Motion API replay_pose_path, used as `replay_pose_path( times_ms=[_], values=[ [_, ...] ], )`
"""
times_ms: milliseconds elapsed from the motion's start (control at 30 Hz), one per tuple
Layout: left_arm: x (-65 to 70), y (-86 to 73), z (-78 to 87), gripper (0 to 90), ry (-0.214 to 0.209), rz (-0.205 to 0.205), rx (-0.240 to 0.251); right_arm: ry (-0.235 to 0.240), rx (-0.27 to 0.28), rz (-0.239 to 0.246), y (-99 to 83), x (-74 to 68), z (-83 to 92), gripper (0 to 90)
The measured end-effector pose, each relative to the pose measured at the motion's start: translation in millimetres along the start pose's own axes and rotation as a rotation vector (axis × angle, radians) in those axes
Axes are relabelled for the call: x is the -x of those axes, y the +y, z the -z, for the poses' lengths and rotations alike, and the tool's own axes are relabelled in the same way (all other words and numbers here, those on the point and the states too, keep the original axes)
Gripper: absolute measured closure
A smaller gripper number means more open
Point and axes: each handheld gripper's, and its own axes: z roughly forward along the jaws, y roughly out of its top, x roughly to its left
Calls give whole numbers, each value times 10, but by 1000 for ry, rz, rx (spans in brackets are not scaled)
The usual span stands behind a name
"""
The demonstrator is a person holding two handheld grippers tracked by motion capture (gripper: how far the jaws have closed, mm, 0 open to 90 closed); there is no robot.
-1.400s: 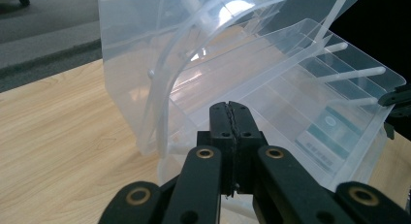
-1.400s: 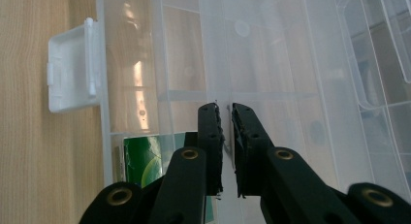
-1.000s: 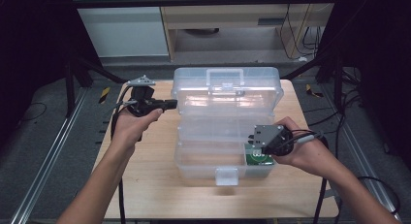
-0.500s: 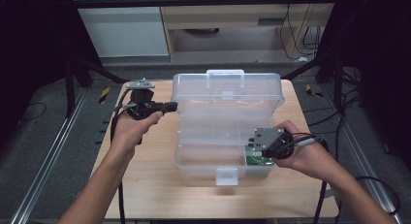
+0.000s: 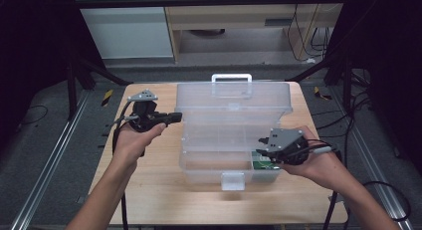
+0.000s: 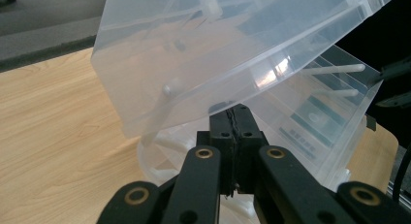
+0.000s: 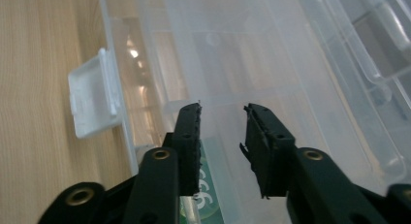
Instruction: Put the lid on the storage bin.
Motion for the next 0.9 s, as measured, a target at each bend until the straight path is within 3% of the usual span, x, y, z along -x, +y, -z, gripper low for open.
replay_pose_path(
  times_ms=[33,100,233,367,633,700,900],
  values=[
    [13,-34,-1,893,6,-3,-5,-9,9,-50,-38,-4,44,586],
    [29,-50,-7,894,4,6,2,-24,15,-80,-92,-12,83,535],
    [68,-111,2,894,-6,-2,11,-61,26,-111,-186,-28,152,481],
    [97,-192,8,895,-16,-8,5,-124,49,-148,-287,-61,268,347],
    [108,-335,16,897,-16,-11,6,-173,35,-236,-416,-93,380,248],
    [117,-384,9,897,-16,-9,4,-209,27,-278,-476,-87,414,217],
    [156,-445,15,898,-6,-29,-5,-272,29,-336,-604,-62,498,207]
  ],
)
